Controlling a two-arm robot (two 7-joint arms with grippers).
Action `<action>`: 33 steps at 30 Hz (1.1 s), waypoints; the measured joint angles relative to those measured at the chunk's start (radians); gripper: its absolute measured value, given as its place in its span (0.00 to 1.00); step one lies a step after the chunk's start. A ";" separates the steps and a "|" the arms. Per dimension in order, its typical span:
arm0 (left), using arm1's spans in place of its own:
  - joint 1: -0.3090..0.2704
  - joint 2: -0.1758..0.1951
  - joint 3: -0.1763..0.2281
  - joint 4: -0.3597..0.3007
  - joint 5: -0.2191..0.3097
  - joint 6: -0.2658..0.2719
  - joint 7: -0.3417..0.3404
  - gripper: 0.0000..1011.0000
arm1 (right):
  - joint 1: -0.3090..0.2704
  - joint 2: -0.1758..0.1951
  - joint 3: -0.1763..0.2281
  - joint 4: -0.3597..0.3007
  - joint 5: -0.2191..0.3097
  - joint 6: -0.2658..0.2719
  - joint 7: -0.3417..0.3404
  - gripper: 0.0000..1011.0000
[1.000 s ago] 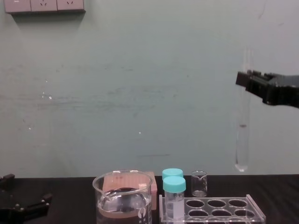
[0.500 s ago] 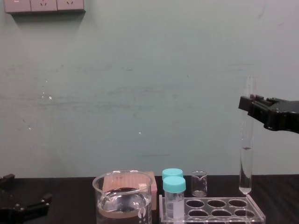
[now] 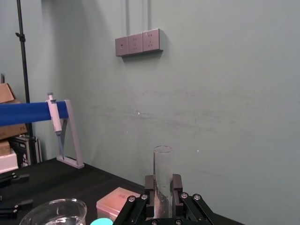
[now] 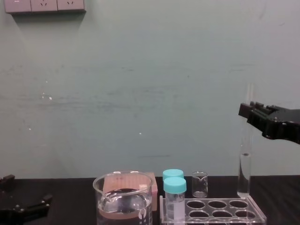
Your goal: Hold the test tube with one hand and immerse one end into the beaker, then return it to the test tube rack.
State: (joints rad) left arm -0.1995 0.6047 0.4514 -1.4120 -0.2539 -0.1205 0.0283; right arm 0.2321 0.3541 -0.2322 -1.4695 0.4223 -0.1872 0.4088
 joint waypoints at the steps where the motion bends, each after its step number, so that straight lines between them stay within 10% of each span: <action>1: 0.000 0.000 0.000 0.000 0.000 0.000 0.000 0.99 | 0.001 -0.001 -0.001 0.004 -0.002 0.000 0.002 0.22; 33: 0.000 0.000 0.000 0.000 0.000 0.000 0.000 0.99 | 0.038 -0.023 -0.021 0.090 -0.030 0.018 0.022 0.22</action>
State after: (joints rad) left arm -0.1995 0.6047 0.4514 -1.4120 -0.2539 -0.1205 0.0283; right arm 0.2706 0.3311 -0.2533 -1.3795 0.3924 -0.1697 0.4311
